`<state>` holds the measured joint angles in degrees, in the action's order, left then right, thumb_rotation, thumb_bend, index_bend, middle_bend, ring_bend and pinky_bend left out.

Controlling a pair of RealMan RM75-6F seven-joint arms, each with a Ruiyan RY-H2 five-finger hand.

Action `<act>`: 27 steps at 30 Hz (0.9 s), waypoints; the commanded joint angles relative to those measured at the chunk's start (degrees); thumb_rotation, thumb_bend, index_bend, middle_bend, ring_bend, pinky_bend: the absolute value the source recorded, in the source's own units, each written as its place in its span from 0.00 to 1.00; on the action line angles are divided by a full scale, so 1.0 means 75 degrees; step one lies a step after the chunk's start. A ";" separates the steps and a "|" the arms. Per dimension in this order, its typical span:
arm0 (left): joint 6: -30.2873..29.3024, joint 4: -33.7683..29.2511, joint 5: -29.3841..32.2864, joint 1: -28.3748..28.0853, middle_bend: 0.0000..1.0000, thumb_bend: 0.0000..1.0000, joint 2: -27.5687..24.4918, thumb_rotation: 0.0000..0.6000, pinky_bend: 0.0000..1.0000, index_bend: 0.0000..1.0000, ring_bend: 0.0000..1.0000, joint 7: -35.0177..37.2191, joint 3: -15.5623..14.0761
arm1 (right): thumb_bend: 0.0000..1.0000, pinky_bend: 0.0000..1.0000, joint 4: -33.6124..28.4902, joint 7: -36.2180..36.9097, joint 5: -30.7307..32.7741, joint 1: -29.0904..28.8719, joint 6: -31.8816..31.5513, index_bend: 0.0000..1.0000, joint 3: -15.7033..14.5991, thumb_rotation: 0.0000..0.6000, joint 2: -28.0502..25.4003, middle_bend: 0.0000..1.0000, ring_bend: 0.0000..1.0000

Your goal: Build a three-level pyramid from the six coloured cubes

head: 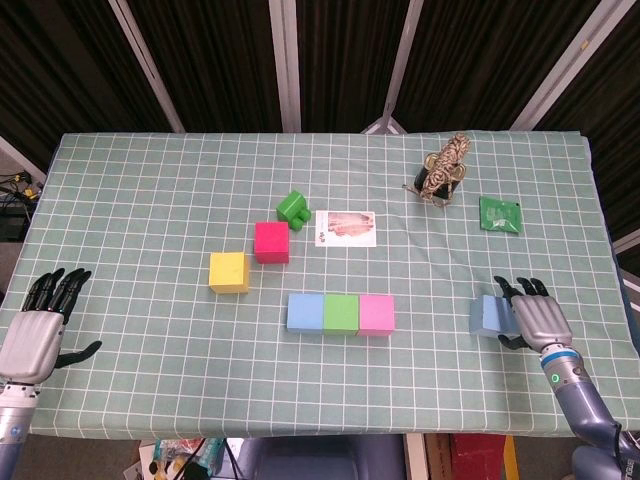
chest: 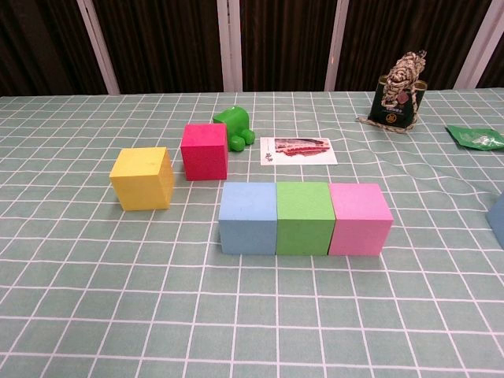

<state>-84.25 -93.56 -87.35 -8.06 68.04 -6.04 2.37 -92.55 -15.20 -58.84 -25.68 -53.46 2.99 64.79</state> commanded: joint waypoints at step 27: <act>0.0108 -0.0049 0.0066 -0.0040 0.06 0.09 -0.0027 1.00 0.03 0.00 0.00 0.0013 0.0002 | 0.26 0.00 -0.3449 -0.1166 -0.1141 -0.0670 -0.0839 0.00 0.0821 1.00 -0.1517 0.45 0.25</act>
<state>-83.47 -93.90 -86.87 -8.34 67.86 -5.96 2.39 -114.57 -19.88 -68.40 -28.55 -59.49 7.57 54.95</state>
